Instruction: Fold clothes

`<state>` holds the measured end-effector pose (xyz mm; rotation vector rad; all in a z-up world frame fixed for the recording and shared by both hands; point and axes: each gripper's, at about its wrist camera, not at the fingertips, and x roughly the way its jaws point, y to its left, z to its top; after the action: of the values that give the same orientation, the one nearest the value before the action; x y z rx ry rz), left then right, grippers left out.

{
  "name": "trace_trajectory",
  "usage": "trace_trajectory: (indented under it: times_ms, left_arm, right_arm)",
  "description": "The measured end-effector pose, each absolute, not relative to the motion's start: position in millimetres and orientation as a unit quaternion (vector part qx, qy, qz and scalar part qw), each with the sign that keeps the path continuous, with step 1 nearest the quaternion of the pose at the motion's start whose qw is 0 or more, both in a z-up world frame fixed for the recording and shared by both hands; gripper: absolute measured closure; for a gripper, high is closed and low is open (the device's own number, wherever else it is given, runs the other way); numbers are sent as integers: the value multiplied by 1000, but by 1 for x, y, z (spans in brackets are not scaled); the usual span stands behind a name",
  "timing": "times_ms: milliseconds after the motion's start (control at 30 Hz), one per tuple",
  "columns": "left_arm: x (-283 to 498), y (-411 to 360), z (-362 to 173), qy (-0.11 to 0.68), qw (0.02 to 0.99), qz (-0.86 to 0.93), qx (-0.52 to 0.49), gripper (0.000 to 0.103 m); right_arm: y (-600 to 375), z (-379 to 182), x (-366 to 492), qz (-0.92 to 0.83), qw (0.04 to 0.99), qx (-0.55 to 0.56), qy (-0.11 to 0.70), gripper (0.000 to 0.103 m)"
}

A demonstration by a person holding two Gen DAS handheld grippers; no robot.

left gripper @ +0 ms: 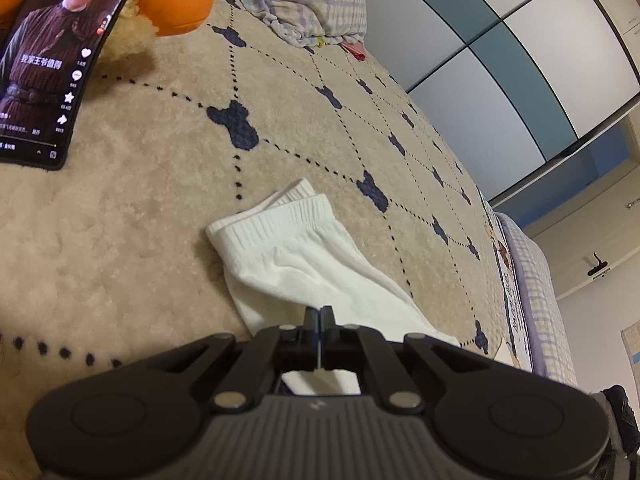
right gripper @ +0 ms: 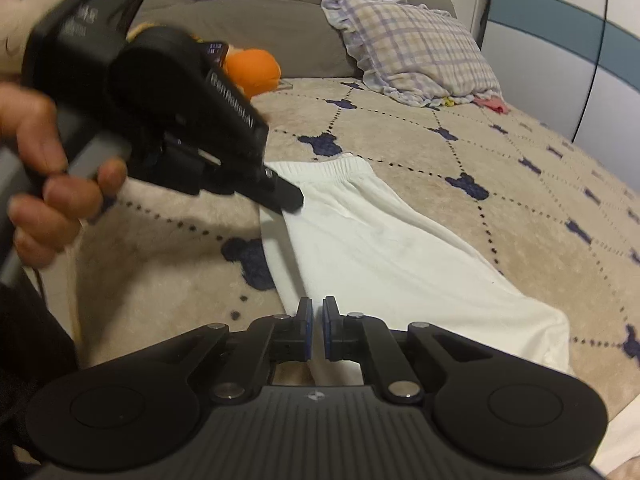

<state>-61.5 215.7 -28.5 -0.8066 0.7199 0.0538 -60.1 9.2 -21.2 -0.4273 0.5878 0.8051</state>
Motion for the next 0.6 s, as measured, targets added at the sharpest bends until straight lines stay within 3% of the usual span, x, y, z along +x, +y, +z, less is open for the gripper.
trace_trajectory:
  times_ms: [67, 133, 233, 367, 533, 600]
  left_arm:
    - [-62, 216, -28, 342, 857, 27, -385, 102]
    - [-61, 216, -28, 342, 857, 29, -385, 102]
    - [-61, 216, -27, 341, 856, 28, -388, 102]
    - [-65, 216, -24, 331, 859, 28, -389, 102]
    - [-66, 218, -24, 333, 862, 39, -382, 103]
    - [-67, 220, -26, 335, 858, 42, -386, 103]
  right_arm:
    - [9, -22, -62, 382, 856, -210, 278, 96]
    - [8, -20, -64, 384, 857, -210, 274, 78]
    - [9, -19, -68, 385, 860, -214, 257, 71]
    - [13, -24, -69, 367, 866, -234, 247, 77]
    - [8, -23, -72, 347, 871, -261, 228, 101]
    - [3, -19, -76, 357, 866, -262, 230, 101]
